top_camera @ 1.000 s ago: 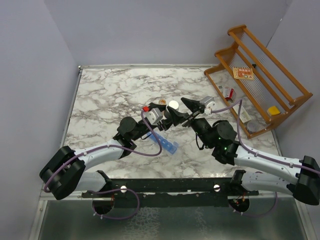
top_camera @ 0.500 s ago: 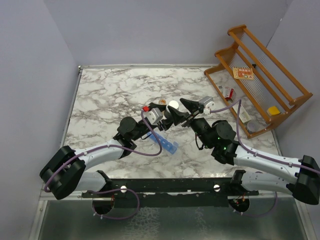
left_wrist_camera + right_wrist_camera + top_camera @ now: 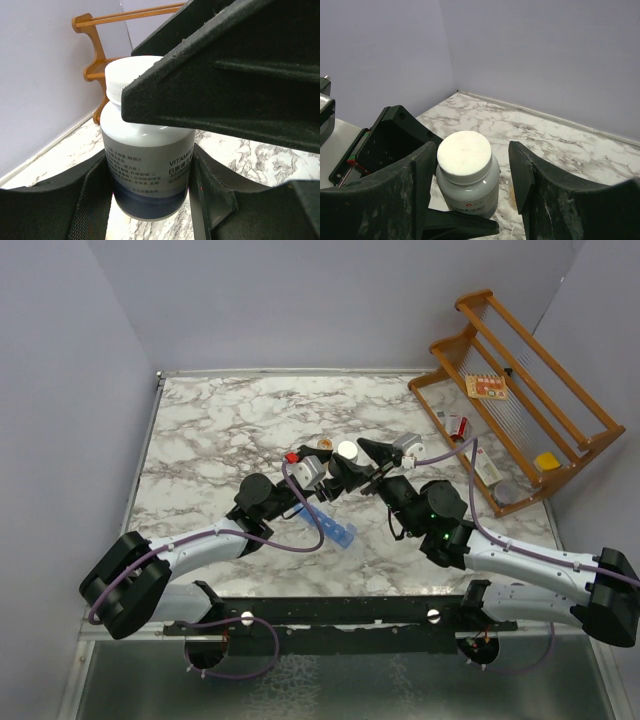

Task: Sort the pills into containers
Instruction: Unscrew the lid of the pill bottle.

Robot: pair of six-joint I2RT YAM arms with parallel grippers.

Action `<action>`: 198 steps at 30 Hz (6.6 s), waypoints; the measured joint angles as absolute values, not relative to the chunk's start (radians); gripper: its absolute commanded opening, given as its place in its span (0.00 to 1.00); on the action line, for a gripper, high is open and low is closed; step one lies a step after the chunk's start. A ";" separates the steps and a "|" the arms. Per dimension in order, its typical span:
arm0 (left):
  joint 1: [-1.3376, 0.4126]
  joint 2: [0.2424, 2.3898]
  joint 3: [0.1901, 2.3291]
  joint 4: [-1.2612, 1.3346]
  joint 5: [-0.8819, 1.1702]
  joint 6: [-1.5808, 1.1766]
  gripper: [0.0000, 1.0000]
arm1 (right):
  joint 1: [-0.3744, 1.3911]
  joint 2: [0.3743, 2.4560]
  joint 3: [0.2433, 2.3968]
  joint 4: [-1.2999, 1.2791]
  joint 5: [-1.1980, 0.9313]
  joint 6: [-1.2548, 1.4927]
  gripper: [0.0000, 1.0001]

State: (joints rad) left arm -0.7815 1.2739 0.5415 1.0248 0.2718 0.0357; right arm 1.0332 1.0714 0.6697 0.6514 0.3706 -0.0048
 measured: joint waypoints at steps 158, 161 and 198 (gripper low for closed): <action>-0.796 1.247 0.515 0.896 0.485 -0.035 0.00 | 1.043 0.926 0.731 0.218 0.221 -0.056 0.60; -0.796 1.247 0.515 0.896 0.485 -0.035 0.00 | 1.043 0.926 0.731 0.218 0.224 -0.056 0.60; -0.796 1.230 0.515 0.895 0.487 -0.035 0.00 | 1.043 0.905 0.711 0.235 0.194 -0.074 0.18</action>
State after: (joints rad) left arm -0.7959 1.2301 0.5152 0.8951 0.4866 -0.0353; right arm 1.0431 0.9051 0.7109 0.2348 0.1940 -0.0742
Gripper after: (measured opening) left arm 0.542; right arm 0.394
